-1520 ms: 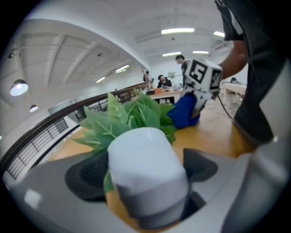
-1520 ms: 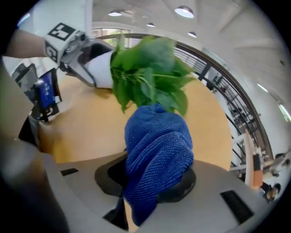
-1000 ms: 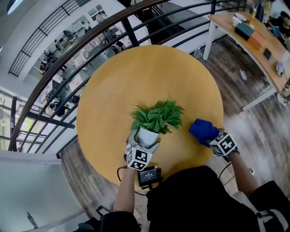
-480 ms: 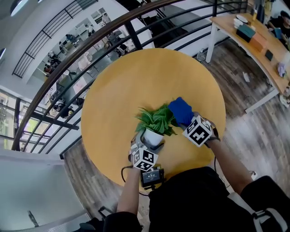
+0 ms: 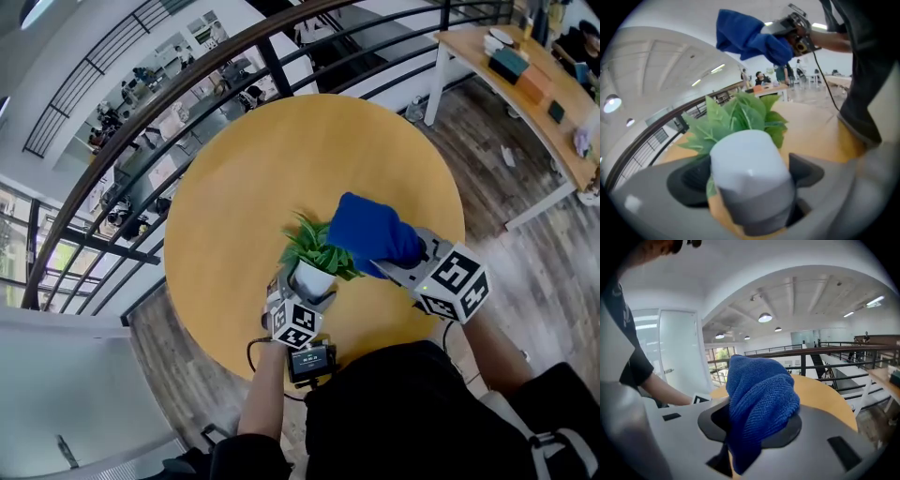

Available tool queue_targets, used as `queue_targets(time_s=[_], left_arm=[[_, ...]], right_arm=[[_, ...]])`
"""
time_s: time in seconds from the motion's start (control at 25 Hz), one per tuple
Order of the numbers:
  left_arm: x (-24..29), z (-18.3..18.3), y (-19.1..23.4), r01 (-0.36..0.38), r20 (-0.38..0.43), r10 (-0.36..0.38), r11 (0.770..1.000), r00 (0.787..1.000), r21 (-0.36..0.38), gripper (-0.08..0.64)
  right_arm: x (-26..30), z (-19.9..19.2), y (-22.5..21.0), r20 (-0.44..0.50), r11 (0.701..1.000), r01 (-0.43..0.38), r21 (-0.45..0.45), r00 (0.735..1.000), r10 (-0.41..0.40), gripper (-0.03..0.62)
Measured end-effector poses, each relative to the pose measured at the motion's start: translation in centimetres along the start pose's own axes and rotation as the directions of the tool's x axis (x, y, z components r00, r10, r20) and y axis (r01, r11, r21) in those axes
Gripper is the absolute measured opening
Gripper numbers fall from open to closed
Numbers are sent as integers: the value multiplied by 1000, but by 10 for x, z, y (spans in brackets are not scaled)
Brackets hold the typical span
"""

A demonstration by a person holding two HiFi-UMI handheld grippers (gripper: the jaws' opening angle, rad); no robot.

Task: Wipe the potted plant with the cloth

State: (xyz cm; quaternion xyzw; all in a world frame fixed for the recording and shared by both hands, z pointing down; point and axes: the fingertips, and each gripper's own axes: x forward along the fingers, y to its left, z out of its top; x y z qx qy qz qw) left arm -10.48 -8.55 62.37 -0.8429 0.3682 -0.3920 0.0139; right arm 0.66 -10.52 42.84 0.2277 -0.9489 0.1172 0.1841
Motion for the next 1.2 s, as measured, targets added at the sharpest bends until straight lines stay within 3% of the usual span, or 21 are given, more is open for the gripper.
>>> queue_targets(time_s=[0.12, 0.24, 0.4, 0.6, 1.2], left_arm=[[0, 1, 1, -4, 5, 4, 1000, 1000, 4, 511], [1, 2, 1, -2, 9, 2, 1000, 1000, -9, 511], [1, 2, 0, -5, 19, 5, 1000, 1000, -26, 511], [1, 2, 3, -12, 31, 12, 999, 999, -30, 511], [-6, -1, 6, -13, 32, 14, 999, 999, -32, 511]], right_arm=[[-27, 23, -9, 123, 999, 24, 47, 992, -30, 135], [-53, 22, -24, 172, 992, 107, 60, 978, -116, 135], [-88, -6, -50, 180, 967, 187, 171, 959, -217, 135], [-112, -38, -64, 132, 942, 257, 216, 948, -289, 135], [-101, -40, -52, 109, 947, 253, 198, 955, -278, 135]])
